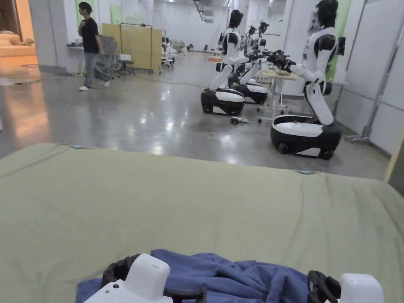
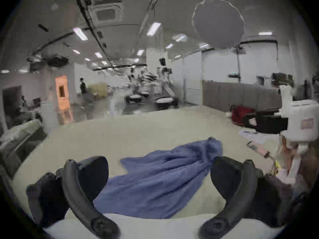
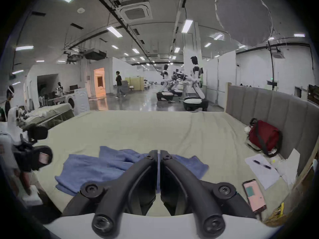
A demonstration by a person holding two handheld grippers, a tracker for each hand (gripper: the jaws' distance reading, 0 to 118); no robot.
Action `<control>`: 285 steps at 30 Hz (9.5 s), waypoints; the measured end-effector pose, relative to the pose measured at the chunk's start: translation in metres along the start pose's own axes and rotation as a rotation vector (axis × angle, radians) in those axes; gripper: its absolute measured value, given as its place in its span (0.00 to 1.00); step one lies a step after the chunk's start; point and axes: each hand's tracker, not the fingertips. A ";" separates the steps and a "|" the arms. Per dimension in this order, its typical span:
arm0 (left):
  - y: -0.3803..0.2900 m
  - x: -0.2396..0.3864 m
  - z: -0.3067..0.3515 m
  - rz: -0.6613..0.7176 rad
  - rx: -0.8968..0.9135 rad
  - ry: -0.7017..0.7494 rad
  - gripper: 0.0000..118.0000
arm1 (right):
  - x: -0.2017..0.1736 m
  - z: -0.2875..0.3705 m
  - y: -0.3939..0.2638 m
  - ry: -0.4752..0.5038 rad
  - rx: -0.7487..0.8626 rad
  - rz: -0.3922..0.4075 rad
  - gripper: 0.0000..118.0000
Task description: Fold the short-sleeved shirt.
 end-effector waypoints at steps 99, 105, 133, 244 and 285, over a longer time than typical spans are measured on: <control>0.170 -0.241 -0.256 -0.039 -0.165 0.454 0.01 | 0.146 -0.240 0.184 -0.176 -0.129 -0.234 0.09; 0.138 -0.231 -0.180 -0.001 -0.131 0.325 0.01 | 0.154 -0.169 0.136 -0.117 -0.126 -0.227 0.09; 0.027 -0.069 0.029 0.051 0.159 0.256 0.98 | -0.008 0.024 0.032 -0.003 0.199 0.089 0.73; 0.276 -0.221 -0.151 0.095 0.106 0.252 0.01 | 0.129 -0.144 0.352 -0.003 0.180 -0.120 0.07; -0.084 -0.069 0.098 0.026 -0.084 0.168 1.00 | 0.041 0.104 -0.059 0.046 -0.015 -0.036 0.69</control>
